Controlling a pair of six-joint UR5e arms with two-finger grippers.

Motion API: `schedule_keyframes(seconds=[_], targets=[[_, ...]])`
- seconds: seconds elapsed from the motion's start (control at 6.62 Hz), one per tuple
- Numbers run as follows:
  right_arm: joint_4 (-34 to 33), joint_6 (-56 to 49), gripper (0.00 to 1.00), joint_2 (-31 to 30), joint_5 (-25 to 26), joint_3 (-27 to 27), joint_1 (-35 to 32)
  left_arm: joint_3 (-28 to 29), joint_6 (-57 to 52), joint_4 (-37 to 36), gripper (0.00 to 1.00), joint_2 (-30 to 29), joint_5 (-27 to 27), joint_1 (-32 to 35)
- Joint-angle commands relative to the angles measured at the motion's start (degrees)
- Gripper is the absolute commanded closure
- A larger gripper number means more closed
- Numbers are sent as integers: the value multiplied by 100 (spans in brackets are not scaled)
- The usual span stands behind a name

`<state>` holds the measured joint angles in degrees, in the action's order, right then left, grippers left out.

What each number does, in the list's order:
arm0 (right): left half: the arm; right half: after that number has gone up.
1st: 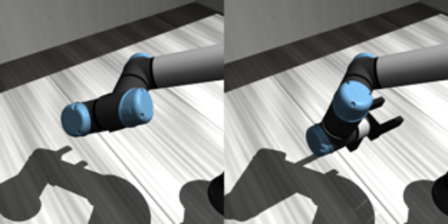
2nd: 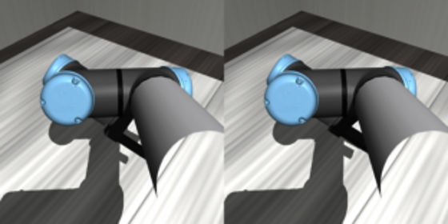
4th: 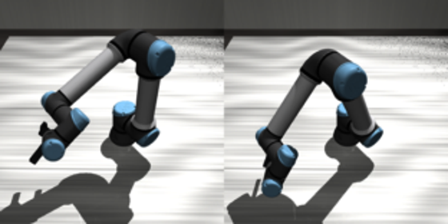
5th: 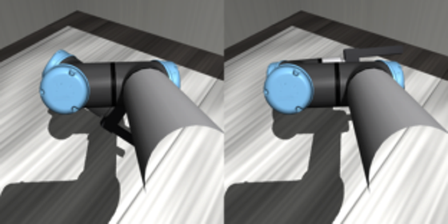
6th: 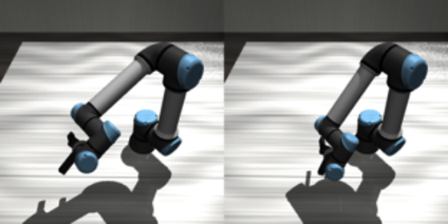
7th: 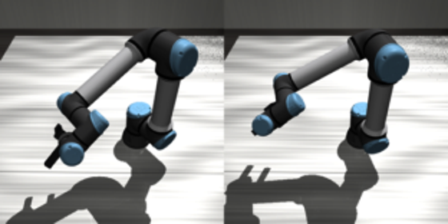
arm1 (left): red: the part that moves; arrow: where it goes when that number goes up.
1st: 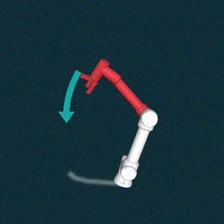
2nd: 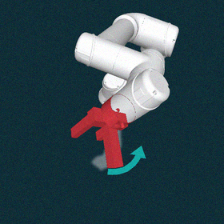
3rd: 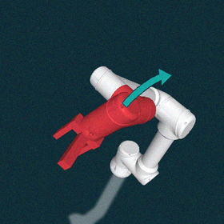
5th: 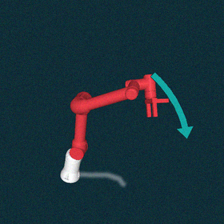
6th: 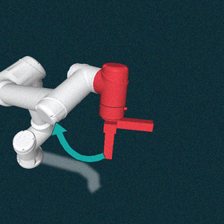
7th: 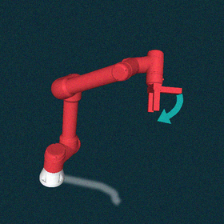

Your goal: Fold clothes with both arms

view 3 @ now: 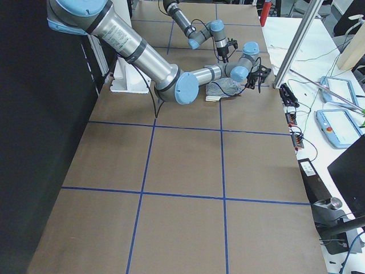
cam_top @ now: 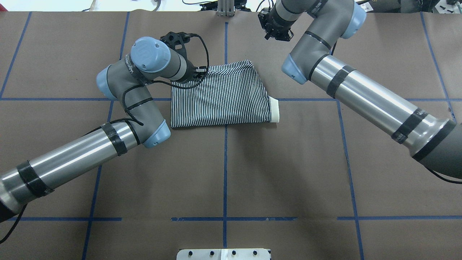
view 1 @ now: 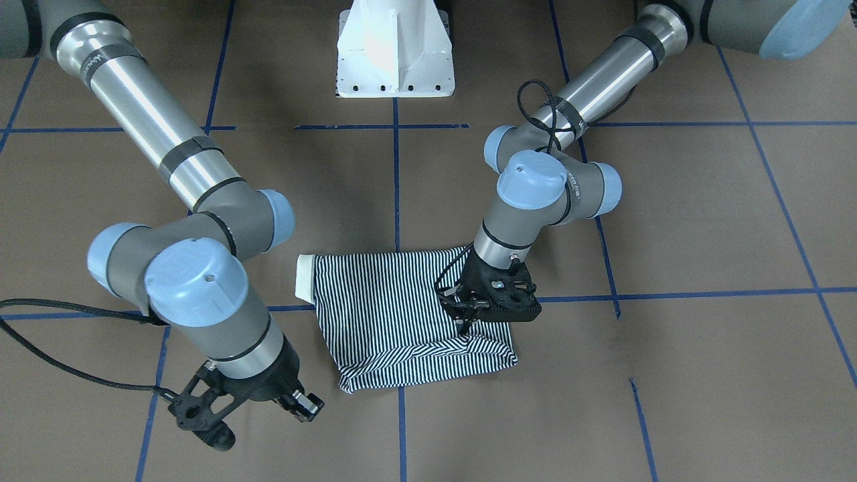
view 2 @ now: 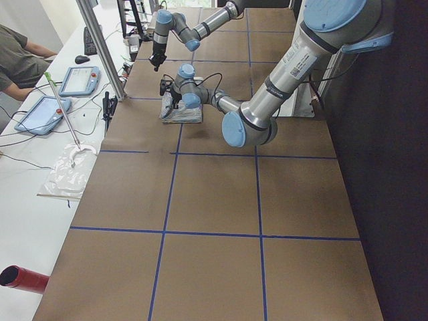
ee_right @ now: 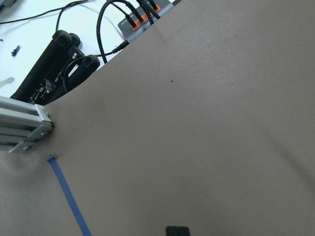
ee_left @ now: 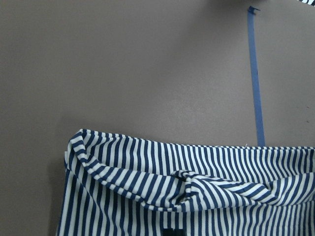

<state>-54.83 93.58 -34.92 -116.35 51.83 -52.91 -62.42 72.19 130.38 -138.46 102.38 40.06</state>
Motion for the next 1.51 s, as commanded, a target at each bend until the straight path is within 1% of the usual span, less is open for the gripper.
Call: schedule_keyframes(seconds=[0.0,0.15,0.3,0.45,0.6,0.76,0.91,1.06,1.21,1.36], targets=[[-36,-95,100,-766,-432,885,-185,517,-509,118,100,-216,-564,71],[-88,-77,100,-1458,-450,1734,-194,947,-591,380,100,-382,-596,298],[-220,-77,100,-1630,-450,1978,-194,1673,-766,801,100,-706,-596,683],[-247,-86,100,-1632,-450,1971,-194,1724,-907,831,100,-752,-553,879],[-291,-121,100,-1667,-458,1963,-220,1716,-1135,831,100,-735,-300,1089],[-396,-408,100,-1789,-572,1971,-429,1402,-1799,831,100,-387,294,1553],[-449,-1099,100,-2077,-799,2058,-727,773,-2501,796,100,408,883,1984],[-449,-1880,100,-2489,-1027,2181,-1182,427,-3187,753,100,973,1377,2527],[-467,-2941,100,-2806,-1204,2234,-1666,354,-3986,752,100,1414,1930,3098],[-502,-4108,100,-3245,-1249,2261,-2045,66,-4394,726,100,1931,2640,3696]])
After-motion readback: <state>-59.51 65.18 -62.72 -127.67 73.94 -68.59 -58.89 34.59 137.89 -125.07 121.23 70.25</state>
